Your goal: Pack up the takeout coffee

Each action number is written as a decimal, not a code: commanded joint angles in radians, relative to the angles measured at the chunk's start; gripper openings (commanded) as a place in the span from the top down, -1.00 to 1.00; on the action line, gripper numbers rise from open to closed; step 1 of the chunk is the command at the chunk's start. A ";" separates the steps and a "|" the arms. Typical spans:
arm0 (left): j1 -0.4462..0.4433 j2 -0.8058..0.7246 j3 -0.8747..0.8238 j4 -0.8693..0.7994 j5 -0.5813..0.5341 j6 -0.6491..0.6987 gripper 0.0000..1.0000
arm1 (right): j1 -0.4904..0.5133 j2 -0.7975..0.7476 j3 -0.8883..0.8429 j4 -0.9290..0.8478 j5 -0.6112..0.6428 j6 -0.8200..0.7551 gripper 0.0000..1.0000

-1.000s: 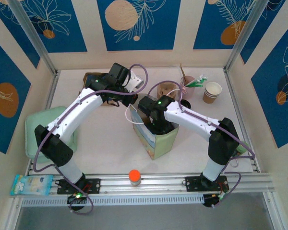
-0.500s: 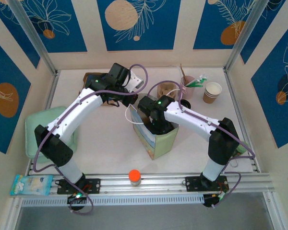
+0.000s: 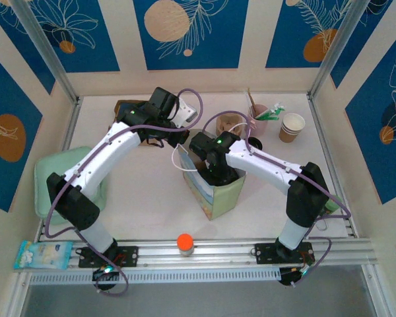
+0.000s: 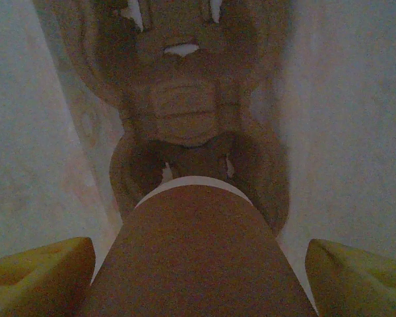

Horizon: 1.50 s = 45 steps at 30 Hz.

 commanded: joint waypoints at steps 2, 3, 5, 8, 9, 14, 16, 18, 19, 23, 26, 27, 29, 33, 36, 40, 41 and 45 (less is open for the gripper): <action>-0.003 -0.024 -0.019 -0.016 -0.005 0.009 0.88 | -0.002 -0.038 -0.019 0.002 -0.003 -0.006 0.41; -0.003 -0.026 -0.020 -0.016 -0.004 0.008 0.89 | -0.001 -0.039 -0.019 0.004 -0.004 -0.006 0.41; -0.003 -0.026 -0.021 -0.016 -0.004 0.008 0.88 | 0.000 -0.038 -0.020 0.006 -0.004 -0.006 0.41; -0.003 -0.026 -0.022 -0.015 -0.004 0.006 0.88 | 0.002 -0.039 -0.020 0.007 -0.002 -0.006 0.41; -0.003 -0.028 -0.021 -0.016 -0.004 0.007 0.88 | 0.001 -0.039 -0.021 0.007 -0.002 -0.006 0.41; -0.003 -0.029 -0.024 -0.013 -0.003 0.006 0.88 | 0.003 -0.043 -0.024 0.007 0.002 -0.006 0.41; -0.003 -0.031 -0.024 -0.013 -0.002 0.006 0.89 | 0.003 -0.043 -0.024 0.007 0.001 -0.006 0.41; -0.003 -0.031 -0.025 -0.012 -0.001 0.006 0.89 | 0.003 -0.043 -0.024 0.007 0.001 -0.006 0.41; -0.003 -0.031 -0.026 -0.013 -0.002 0.005 0.89 | 0.003 -0.044 -0.024 0.007 0.001 -0.006 0.41; -0.003 -0.033 -0.025 -0.012 0.000 0.006 0.89 | 0.003 -0.044 -0.026 0.009 0.001 -0.006 0.41; -0.003 -0.036 -0.026 -0.010 0.003 0.005 0.89 | 0.005 -0.044 -0.026 0.009 0.003 -0.008 0.41; -0.003 -0.036 -0.026 -0.009 0.004 0.004 0.88 | 0.003 -0.043 -0.024 0.009 0.004 -0.008 0.41; -0.003 -0.035 -0.028 -0.007 0.008 0.003 0.88 | 0.004 -0.043 -0.023 0.009 0.005 -0.009 0.41; -0.003 -0.033 -0.029 -0.006 0.010 0.002 0.89 | 0.004 -0.042 -0.021 0.009 0.006 -0.011 0.41; -0.003 -0.035 -0.030 -0.006 0.011 0.004 0.88 | 0.003 -0.041 -0.021 0.010 0.007 -0.011 0.41; -0.003 -0.037 -0.030 -0.006 0.010 0.004 0.88 | 0.002 -0.041 -0.023 0.013 0.008 -0.013 0.41; -0.003 -0.036 -0.032 -0.004 0.010 0.004 0.89 | 0.003 -0.041 -0.023 0.015 0.008 -0.012 0.41; -0.003 -0.039 -0.034 -0.003 0.010 0.004 0.89 | 0.004 -0.044 -0.030 0.025 0.009 -0.014 0.41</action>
